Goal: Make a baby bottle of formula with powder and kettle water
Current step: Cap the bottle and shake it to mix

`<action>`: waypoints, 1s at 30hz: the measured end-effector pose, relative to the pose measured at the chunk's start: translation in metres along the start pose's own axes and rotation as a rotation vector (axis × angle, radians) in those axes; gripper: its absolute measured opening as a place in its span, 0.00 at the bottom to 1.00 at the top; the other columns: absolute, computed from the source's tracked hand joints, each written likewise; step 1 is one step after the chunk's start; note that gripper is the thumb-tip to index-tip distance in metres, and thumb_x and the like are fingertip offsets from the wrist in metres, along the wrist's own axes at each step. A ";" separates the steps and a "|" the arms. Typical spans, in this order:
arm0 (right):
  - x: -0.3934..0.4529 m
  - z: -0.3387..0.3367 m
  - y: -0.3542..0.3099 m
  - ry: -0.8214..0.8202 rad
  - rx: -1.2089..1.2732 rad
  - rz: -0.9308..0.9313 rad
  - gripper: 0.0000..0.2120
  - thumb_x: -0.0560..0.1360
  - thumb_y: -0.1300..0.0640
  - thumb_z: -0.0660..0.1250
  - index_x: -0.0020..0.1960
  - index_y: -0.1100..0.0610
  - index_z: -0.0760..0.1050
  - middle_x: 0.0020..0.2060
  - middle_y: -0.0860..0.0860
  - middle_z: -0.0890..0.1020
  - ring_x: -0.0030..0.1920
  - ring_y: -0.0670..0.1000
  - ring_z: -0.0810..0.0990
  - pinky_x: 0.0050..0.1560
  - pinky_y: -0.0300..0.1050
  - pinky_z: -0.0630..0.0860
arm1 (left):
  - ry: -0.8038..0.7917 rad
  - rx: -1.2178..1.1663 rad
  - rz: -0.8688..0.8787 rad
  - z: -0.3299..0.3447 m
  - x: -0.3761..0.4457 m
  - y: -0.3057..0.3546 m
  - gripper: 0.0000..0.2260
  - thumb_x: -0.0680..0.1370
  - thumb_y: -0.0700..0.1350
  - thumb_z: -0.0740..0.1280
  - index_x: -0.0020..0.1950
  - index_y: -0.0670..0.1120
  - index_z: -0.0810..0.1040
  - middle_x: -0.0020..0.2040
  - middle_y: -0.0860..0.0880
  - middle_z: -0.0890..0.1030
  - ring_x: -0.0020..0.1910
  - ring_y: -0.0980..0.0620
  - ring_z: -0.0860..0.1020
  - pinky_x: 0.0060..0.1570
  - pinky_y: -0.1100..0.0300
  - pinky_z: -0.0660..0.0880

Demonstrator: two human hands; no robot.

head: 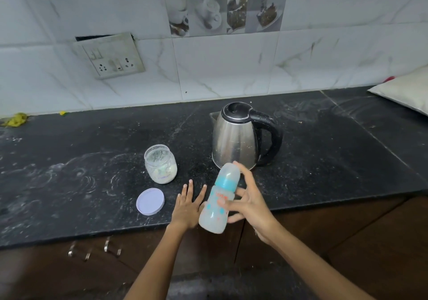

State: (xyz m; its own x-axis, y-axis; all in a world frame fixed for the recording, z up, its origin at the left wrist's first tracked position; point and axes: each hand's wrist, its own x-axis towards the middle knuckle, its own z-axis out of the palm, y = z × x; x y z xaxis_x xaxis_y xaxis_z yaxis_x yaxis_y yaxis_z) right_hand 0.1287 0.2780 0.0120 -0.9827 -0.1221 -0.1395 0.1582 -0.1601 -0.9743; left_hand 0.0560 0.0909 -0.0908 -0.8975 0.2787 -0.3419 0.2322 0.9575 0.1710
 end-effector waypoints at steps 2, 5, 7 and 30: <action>0.001 -0.001 -0.001 0.058 0.052 -0.023 0.41 0.67 0.59 0.79 0.67 0.30 0.62 0.54 0.53 0.84 0.53 0.53 0.85 0.40 0.56 0.83 | 0.007 -0.025 -0.005 0.001 0.001 0.001 0.29 0.83 0.55 0.52 0.78 0.54 0.39 0.77 0.42 0.31 0.77 0.42 0.34 0.75 0.45 0.41; 0.007 -0.007 -0.006 0.144 0.149 -0.047 0.42 0.66 0.58 0.78 0.68 0.31 0.61 0.55 0.53 0.84 0.54 0.54 0.85 0.42 0.58 0.83 | 0.023 -0.058 -0.019 -0.001 0.000 0.003 0.26 0.83 0.54 0.49 0.78 0.54 0.41 0.77 0.43 0.32 0.77 0.43 0.35 0.75 0.46 0.41; 0.006 -0.004 -0.005 0.019 0.027 0.008 0.43 0.65 0.58 0.80 0.68 0.30 0.61 0.54 0.54 0.85 0.53 0.54 0.85 0.42 0.59 0.83 | 0.002 -0.018 -0.012 -0.001 -0.001 0.002 0.29 0.83 0.54 0.51 0.78 0.54 0.37 0.77 0.42 0.31 0.77 0.42 0.34 0.75 0.46 0.40; 0.000 -0.010 -0.027 0.203 0.111 -0.095 0.40 0.71 0.64 0.74 0.73 0.39 0.59 0.54 0.58 0.84 0.53 0.56 0.85 0.44 0.57 0.83 | 0.041 -0.094 -0.016 0.000 -0.002 0.004 0.25 0.84 0.54 0.48 0.78 0.55 0.40 0.77 0.44 0.33 0.77 0.44 0.35 0.75 0.46 0.41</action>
State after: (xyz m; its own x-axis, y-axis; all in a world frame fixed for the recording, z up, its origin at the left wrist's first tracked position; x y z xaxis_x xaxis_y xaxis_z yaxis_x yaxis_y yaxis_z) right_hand 0.1234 0.2922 0.0365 -0.9911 0.0956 -0.0921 0.0633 -0.2696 -0.9609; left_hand 0.0586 0.0940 -0.0894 -0.9159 0.2584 -0.3073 0.1834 0.9501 0.2522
